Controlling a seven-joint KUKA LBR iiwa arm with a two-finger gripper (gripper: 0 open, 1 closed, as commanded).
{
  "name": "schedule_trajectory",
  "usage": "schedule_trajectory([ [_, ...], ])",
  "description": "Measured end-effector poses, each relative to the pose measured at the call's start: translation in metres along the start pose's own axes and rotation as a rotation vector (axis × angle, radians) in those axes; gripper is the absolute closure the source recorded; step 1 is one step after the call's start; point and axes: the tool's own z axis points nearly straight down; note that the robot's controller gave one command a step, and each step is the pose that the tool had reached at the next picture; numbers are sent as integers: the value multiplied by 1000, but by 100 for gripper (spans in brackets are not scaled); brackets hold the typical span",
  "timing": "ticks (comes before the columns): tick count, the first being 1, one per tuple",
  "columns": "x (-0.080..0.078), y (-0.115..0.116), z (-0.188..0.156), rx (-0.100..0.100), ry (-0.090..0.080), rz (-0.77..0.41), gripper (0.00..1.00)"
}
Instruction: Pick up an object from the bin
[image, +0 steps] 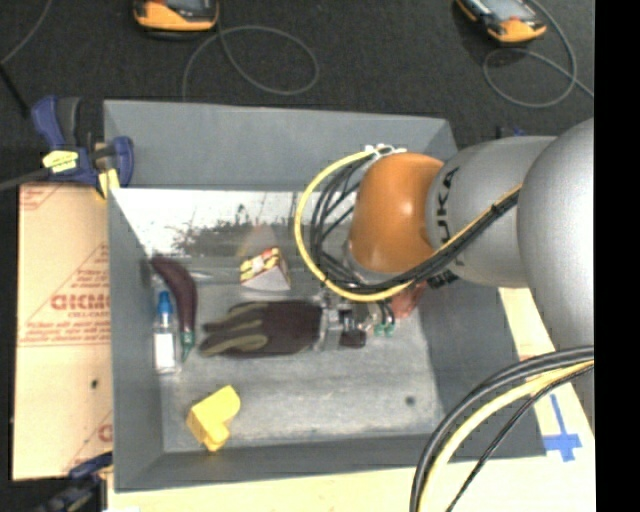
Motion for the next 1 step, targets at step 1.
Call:
schedule_trajectory([
  [1, -1, 0, -13, 0, -2, -1, 100],
])
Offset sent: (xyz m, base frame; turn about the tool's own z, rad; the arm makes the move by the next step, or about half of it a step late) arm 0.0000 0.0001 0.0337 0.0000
